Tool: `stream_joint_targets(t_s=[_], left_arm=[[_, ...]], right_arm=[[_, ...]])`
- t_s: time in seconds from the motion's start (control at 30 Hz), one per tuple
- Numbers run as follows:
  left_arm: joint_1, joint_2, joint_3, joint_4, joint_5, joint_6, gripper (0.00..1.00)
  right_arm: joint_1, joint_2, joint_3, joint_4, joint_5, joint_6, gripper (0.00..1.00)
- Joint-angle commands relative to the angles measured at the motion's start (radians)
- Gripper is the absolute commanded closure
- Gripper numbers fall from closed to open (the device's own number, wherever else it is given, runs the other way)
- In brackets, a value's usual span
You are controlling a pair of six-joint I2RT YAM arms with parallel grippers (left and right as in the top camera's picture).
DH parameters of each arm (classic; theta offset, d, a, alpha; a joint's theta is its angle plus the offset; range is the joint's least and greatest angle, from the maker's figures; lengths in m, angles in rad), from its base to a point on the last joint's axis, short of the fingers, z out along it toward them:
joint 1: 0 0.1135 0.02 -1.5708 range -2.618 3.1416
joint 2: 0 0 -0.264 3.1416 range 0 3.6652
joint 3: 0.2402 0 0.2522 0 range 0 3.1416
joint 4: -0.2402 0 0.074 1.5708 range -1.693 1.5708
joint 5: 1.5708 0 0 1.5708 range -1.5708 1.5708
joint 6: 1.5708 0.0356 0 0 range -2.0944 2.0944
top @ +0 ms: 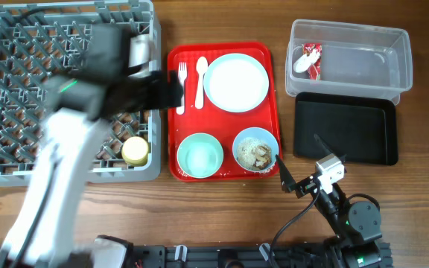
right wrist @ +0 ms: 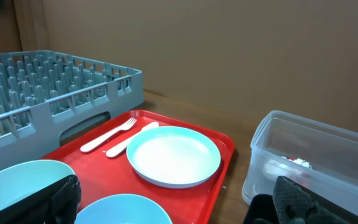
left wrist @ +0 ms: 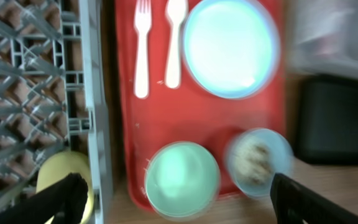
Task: Sort waste into correct bins and load items into the dishwasher rack
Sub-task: 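Grasp the white fork on the tray with the left gripper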
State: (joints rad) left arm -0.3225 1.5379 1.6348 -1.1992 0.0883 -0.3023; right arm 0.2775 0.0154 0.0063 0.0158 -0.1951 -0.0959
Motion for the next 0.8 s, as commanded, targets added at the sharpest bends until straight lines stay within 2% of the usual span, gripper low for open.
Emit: stream_joint_targets(t_s=[0.0,0.17,0.3,0.33,0.4,0.5,0.57,0.6,0.63,0.67,0.77], left_arm=[[-0.071,0.240,-0.006,0.130,-0.210,-0.082,0.14],[-0.072,0.493,-0.006,0.335,-0.211,-0.107,0.39],[-0.061,0.588,-0.006,0.451,-0.261,-0.106,0.42],[-0.061,0.607,-0.006,0.469,-0.277,-0.104,0.45],[-0.061,0.634,-0.006,0.478,-0.302,-0.102,0.53],[-0.059,0.660,-0.006,0.474,-0.352,-0.102,0.55],[-0.054,0.671,-0.006,0.480,-0.351,-0.103,0.60],[-0.050,0.677,-0.006,0.486,-0.346,-0.102,0.67],[-0.044,0.686,-0.006,0.491,-0.334,-0.102,0.83],[-0.034,0.703,-0.006,0.497,-0.310,-0.102,0.89],[0.002,0.737,-0.006,0.501,-0.167,-0.095,0.91]], right_arm=[[-0.006,-0.011,-0.001,0.002,-0.016,-0.009,0.00],[-0.006,-0.011,-0.001,0.002,-0.016,-0.009,0.00],[-0.006,-0.011,-0.001,0.002,-0.016,-0.009,0.00],[-0.006,-0.011,-0.001,0.002,-0.016,-0.009,0.00],[-0.006,-0.011,-0.001,0.002,-0.016,-0.009,0.00],[-0.006,-0.011,-0.001,0.002,-0.016,-0.009,0.00],[-0.006,-0.011,-0.001,0.002,-0.016,-0.009,0.00],[-0.006,-0.011,-0.001,0.002,-0.016,-0.009,0.00],[-0.006,-0.011,-0.001,0.002,-0.016,-0.009,0.00],[-0.006,-0.011,-0.001,0.002,-0.016,-0.009,0.00],[-0.006,-0.011,-0.001,0.002,-0.016,-0.009,0.00]])
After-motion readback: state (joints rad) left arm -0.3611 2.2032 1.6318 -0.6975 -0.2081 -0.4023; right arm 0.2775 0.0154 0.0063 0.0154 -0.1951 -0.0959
